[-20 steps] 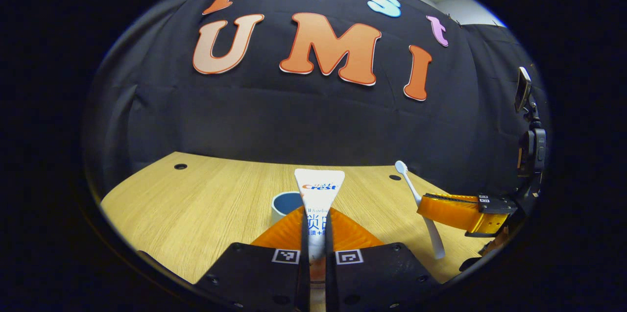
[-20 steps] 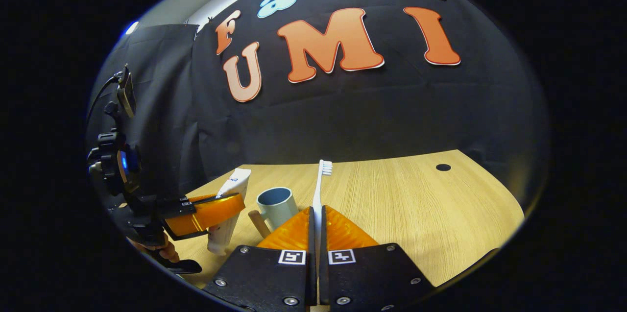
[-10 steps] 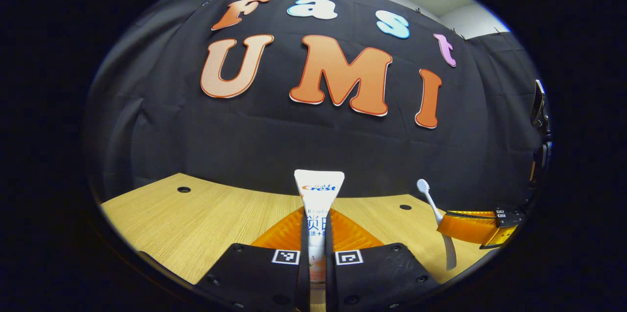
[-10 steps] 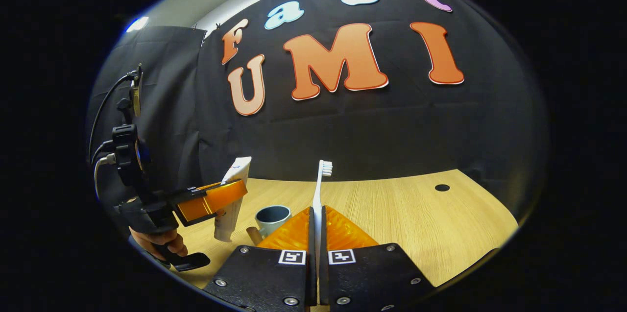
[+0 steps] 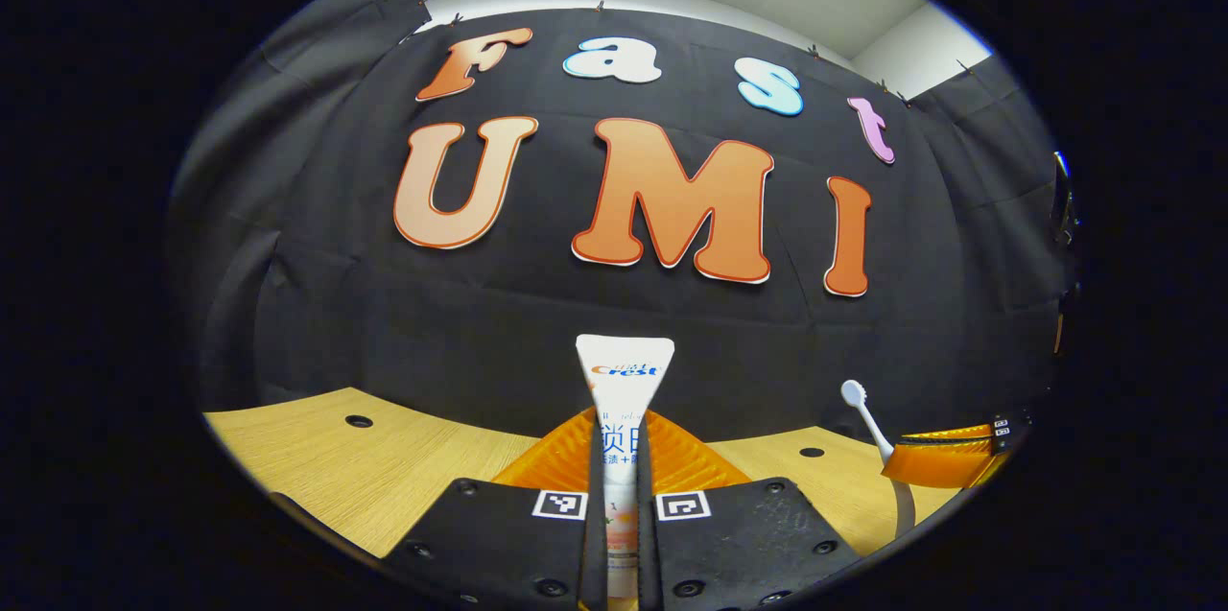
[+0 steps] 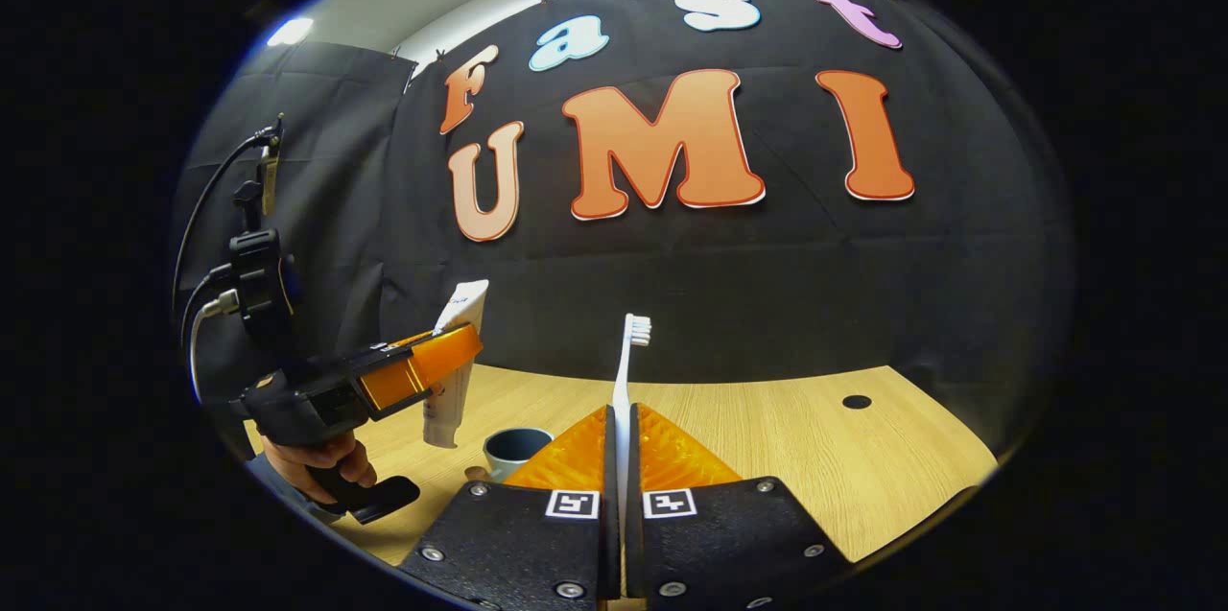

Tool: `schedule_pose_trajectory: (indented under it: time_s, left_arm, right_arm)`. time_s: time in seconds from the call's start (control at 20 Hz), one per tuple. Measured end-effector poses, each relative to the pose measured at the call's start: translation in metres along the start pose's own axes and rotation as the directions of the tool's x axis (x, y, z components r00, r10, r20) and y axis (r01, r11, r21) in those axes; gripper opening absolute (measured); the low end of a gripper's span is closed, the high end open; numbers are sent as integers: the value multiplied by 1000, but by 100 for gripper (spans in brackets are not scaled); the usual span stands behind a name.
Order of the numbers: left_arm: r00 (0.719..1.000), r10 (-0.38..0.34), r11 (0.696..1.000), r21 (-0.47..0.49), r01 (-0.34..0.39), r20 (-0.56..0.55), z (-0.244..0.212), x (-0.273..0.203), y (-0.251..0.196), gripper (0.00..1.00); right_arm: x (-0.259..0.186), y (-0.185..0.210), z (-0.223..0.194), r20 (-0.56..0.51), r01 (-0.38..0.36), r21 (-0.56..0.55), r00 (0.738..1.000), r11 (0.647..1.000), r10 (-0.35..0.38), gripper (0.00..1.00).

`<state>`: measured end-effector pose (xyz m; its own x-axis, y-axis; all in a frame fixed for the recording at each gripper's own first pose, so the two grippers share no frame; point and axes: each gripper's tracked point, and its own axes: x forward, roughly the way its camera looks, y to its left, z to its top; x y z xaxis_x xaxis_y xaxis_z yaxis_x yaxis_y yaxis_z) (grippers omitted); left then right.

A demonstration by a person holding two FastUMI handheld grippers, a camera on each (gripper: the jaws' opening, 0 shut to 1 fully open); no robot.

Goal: Put the toothbrush and toothpaste on the desktop into the cup, then pick up the cup and place it on the coaster on the desktop.

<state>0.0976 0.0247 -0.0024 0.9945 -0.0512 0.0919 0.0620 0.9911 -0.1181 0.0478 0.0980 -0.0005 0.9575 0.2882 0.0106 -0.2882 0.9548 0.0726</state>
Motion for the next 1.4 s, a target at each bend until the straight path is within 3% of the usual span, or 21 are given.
schedule_pose_trajectory:
  time_s: [0.3, 0.55, 0.8, 1.4]
  left_arm:
    - [1000, 7, 1000, -26, -7, 18, -13, 28, 10, 11]
    - [1000, 5, 999, -40, -6, -30, -41, 46, 9, 12]
    - [995, -11, 999, -46, 6, -103, -66, 49, 4, 12]
    - [990, -41, 998, -53, 34, -134, -75, 50, -4, 14]
  right_arm:
    - [15, -9, -3, -3, 21, 1, 1000, 1000, -21, 2]
    - [22, -15, -10, -18, 35, 4, 999, 999, -35, 2]
    - [28, -15, -14, -25, 35, 4, 999, 999, -35, 2]
    - [24, -12, -14, -31, 32, 3, 999, 999, -32, 2]
